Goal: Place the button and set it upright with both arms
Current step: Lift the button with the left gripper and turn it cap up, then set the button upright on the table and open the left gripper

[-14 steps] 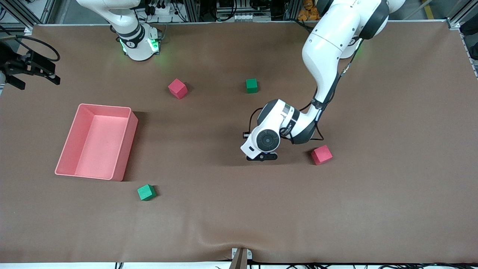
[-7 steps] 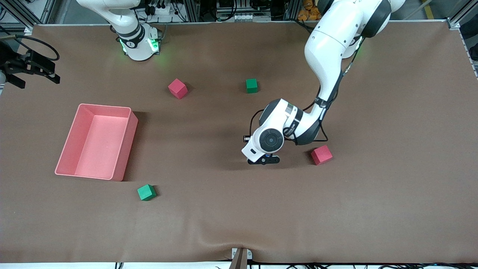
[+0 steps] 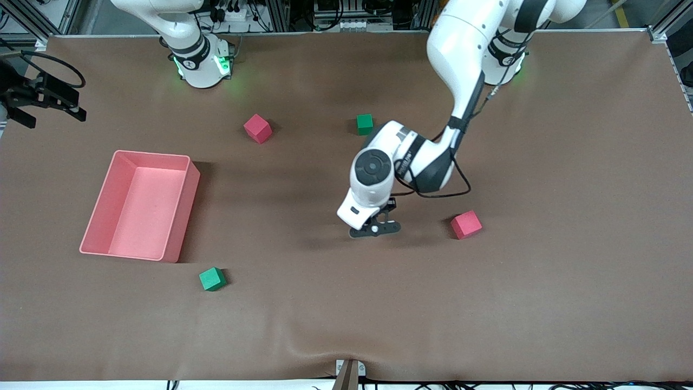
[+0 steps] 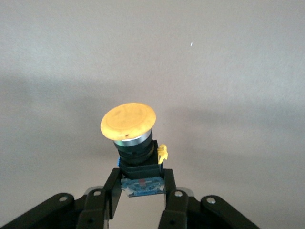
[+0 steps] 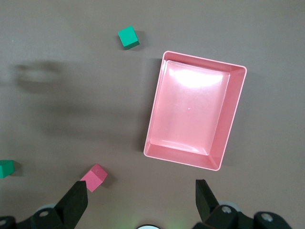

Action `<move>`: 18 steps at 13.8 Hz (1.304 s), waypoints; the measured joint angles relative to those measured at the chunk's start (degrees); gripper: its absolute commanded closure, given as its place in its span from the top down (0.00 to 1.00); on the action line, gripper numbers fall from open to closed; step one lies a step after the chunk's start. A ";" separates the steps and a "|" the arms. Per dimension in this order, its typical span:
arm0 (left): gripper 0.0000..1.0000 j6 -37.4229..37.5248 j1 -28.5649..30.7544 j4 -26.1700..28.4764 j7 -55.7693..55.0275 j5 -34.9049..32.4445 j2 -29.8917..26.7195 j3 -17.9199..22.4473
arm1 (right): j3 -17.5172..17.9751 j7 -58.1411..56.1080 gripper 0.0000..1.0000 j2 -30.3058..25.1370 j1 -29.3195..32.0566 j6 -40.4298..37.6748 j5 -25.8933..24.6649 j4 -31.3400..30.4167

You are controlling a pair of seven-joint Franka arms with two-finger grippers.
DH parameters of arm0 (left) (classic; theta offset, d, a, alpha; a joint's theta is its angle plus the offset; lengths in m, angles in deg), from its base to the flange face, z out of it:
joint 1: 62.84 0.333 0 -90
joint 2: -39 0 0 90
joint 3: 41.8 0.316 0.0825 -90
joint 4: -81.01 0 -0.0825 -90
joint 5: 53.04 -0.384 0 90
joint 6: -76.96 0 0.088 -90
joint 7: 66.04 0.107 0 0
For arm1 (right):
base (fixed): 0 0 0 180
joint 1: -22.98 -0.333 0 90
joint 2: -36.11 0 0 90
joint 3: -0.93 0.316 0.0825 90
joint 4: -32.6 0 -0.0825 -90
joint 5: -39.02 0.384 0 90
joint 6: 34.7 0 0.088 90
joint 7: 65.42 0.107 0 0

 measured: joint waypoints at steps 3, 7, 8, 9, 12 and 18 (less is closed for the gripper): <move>0.00 -2.84 -7.39 0.43 -10.32 -4.24 0.09 6.15 | -0.05 0.00 1.00 0.00 0.01 -0.02 0.00 0.00; 0.00 -6.82 -12.28 0.97 -29.01 -17.07 1.01 6.99 | -0.15 0.00 1.00 0.00 0.05 -0.03 0.00 0.00; 0.00 -7.13 -12.93 1.07 -32.73 -19.62 1.49 6.96 | -0.18 0.00 1.00 0.00 0.08 -0.03 0.00 0.00; 0.00 -7.25 -13.54 1.19 -35.81 -21.87 2.12 6.92 | -0.19 0.00 1.00 0.00 0.09 -0.03 0.00 0.00; 0.00 -7.56 -15.84 1.87 -45.28 -29.46 5.21 6.87 | -0.21 0.00 1.00 0.00 0.10 -0.04 0.00 0.00; 0.00 -7.82 -19.20 2.32 -55.98 -42.51 9.74 6.85 | -0.23 0.00 1.00 0.00 0.11 -0.05 0.00 0.00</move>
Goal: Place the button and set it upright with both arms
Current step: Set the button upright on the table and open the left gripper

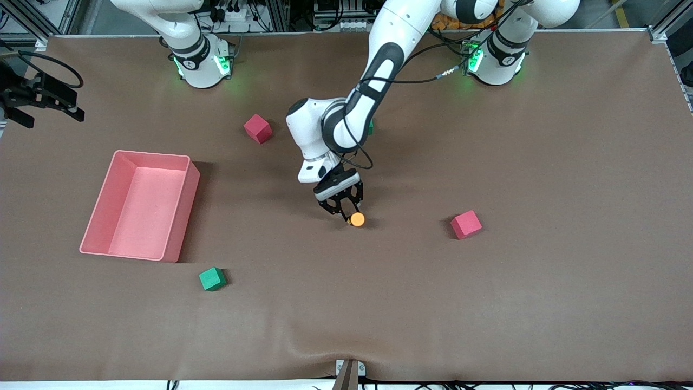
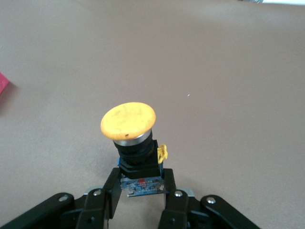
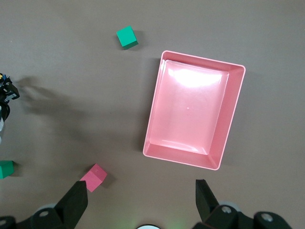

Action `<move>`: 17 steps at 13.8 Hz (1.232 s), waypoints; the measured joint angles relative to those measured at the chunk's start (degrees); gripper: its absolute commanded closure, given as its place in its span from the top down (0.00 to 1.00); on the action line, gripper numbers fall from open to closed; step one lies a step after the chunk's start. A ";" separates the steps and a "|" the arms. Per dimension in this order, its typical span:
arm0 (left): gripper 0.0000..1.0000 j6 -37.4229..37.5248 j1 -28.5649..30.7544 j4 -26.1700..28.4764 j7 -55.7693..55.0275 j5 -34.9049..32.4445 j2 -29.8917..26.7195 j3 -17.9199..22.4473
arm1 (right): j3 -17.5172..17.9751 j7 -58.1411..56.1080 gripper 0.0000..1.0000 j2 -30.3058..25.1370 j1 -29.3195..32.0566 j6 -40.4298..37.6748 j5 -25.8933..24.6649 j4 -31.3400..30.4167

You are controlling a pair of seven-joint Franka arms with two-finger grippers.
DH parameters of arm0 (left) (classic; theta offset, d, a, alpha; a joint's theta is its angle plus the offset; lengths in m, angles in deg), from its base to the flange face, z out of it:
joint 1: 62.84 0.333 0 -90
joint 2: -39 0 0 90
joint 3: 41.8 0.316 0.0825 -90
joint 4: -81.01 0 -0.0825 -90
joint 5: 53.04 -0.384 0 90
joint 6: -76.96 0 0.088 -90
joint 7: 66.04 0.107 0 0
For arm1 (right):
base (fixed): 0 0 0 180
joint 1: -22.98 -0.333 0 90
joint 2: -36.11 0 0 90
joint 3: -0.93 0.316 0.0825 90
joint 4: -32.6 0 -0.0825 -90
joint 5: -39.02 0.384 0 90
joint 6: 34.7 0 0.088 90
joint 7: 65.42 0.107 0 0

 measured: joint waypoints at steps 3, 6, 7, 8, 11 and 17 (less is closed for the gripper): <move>0.00 0.15 -0.41 0.57 -0.87 -3.87 0.67 0.01 | -0.01 0.00 1.00 0.00 0.01 -0.01 0.00 0.00; 0.00 0.14 -0.43 0.99 -0.88 -5.15 2.37 0.02 | -0.08 0.00 1.00 0.00 0.02 -0.01 0.00 0.00; 0.00 0.14 -0.45 1.10 -0.88 -5.23 3.00 0.01 | -0.09 0.00 1.00 0.00 0.02 -0.01 0.00 0.00; 0.00 0.17 -0.55 1.11 -0.92 -5.60 3.45 0.05 | -0.10 0.00 1.00 0.00 0.02 -0.01 0.00 0.00; 0.00 0.30 -0.80 1.15 -0.94 -5.88 3.57 0.17 | -0.15 0.00 1.00 0.00 0.04 -0.02 0.00 0.00; 1.00 1.38 -1.21 1.24 -0.98 -6.63 4.05 -0.30 | -0.18 0.00 1.00 0.01 0.08 -0.03 0.00 0.00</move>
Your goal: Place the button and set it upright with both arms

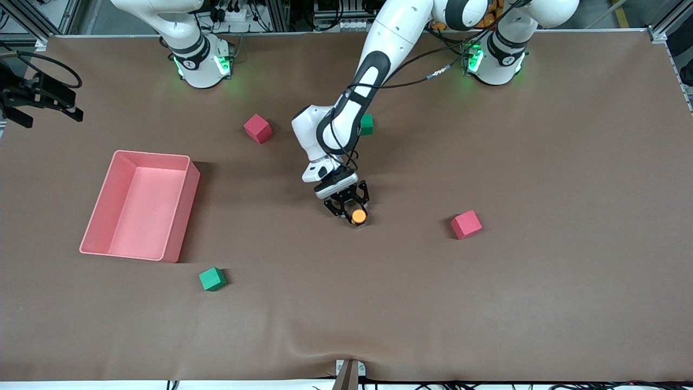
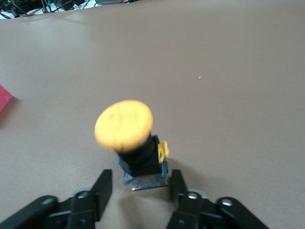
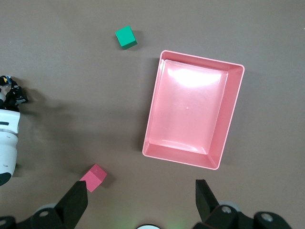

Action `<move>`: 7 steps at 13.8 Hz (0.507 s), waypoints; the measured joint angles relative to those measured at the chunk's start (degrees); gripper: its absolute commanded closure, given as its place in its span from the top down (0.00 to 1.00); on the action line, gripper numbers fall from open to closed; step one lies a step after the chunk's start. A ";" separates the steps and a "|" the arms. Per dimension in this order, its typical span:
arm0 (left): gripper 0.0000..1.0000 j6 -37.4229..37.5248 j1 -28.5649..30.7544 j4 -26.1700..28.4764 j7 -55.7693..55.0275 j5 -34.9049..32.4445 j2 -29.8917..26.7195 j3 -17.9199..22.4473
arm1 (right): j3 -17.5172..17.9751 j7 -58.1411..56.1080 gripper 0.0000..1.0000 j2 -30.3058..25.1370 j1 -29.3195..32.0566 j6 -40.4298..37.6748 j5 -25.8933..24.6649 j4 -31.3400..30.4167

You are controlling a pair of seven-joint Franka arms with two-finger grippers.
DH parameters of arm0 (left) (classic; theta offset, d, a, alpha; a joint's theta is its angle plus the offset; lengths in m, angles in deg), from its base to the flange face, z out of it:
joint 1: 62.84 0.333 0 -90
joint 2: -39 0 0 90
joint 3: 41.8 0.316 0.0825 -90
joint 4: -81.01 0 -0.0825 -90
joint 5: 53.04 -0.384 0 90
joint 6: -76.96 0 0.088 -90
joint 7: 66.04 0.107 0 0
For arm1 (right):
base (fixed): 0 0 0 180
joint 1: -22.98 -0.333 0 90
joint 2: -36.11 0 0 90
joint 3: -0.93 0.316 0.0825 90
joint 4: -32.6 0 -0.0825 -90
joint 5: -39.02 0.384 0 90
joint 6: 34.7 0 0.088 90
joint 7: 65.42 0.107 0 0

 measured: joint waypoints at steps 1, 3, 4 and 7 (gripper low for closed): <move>1.00 0.03 -0.04 -0.04 0.00 0.05 0.00 -0.06 | -0.01 0.00 1.00 0.00 0.01 0.00 0.00 0.00; 1.00 -0.60 -0.04 -0.61 0.00 0.81 -0.08 -0.73 | -0.01 0.00 1.00 0.00 0.01 0.04 0.00 0.00; 1.00 -0.86 -0.10 -1.17 0.00 1.95 -0.26 -1.39 | -0.02 0.00 1.00 0.00 0.02 0.13 0.00 0.00; 1.00 -0.28 -0.53 -2.73 1.45 8.88 -3.19 -1.99 | -0.03 0.00 1.00 0.00 0.03 0.23 0.00 0.00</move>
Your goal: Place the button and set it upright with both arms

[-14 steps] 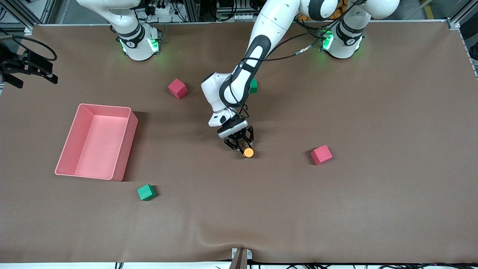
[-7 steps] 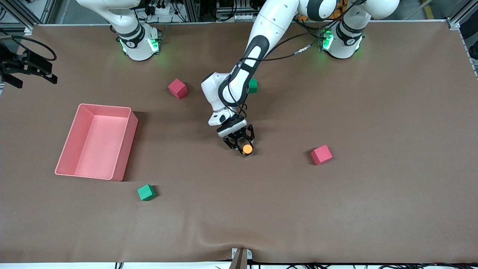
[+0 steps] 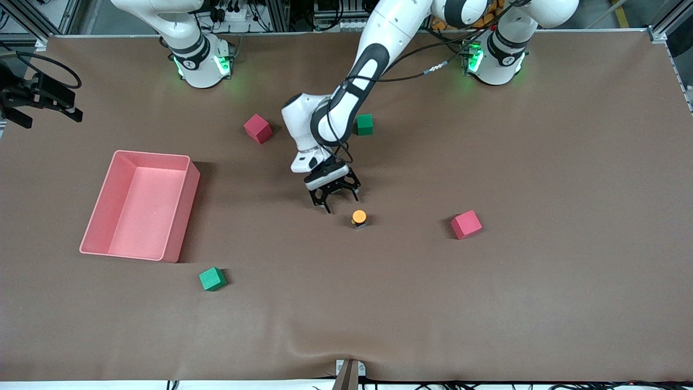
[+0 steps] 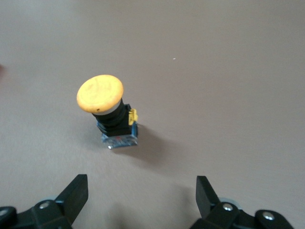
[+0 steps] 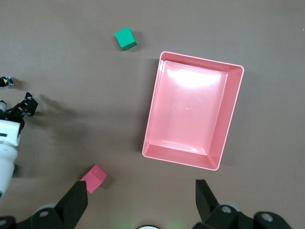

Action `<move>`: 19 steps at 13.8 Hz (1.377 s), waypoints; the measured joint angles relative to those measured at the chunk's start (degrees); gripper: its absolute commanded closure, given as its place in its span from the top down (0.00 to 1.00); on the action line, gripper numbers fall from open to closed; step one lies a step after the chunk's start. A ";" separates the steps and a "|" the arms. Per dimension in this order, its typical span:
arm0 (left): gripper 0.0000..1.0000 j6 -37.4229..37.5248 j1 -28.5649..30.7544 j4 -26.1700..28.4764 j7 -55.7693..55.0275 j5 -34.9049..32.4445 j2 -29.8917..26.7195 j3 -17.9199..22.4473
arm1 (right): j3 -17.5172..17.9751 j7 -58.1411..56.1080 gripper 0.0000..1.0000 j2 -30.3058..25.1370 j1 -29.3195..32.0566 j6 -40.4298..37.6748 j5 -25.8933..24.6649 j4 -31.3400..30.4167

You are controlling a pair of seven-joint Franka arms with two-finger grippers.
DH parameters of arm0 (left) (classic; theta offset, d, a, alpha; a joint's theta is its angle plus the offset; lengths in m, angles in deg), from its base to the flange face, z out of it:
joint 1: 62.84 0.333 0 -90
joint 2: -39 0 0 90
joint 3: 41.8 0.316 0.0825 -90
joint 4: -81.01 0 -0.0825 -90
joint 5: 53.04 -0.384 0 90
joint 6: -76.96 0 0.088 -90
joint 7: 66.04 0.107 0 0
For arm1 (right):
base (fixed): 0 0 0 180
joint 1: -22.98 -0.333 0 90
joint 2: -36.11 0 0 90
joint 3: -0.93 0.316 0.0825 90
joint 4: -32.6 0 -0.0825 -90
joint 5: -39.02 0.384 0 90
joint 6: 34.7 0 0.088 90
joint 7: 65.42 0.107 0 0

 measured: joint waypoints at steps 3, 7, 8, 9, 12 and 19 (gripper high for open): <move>1.00 7.35 0.22 -0.18 8.75 9.36 -5.29 0.22 | -0.01 0.00 1.00 0.00 0.00 -0.02 0.00 0.00; 1.00 8.61 2.16 -0.33 13.60 14.74 -9.85 1.15 | 0.00 0.00 1.00 0.00 0.01 -0.20 -0.08 0.00; 1.00 8.61 3.24 -0.43 15.63 16.21 -11.57 1.40 | -0.07 0.00 1.00 0.01 0.14 -0.32 -0.13 -0.03; 1.00 8.64 4.80 -0.57 17.90 17.83 -13.86 1.68 | -0.18 0.00 1.00 0.02 0.56 -0.57 -0.16 -0.09; 1.00 10.30 11.46 -0.74 26.89 23.26 -21.85 1.80 | -0.60 0.00 1.00 0.16 2.41 -2.59 -0.17 -0.28; 1.00 21.09 25.24 -0.39 51.35 27.91 -35.35 1.73 | -0.42 -0.01 1.00 0.21 3.35 -3.00 -0.39 -0.27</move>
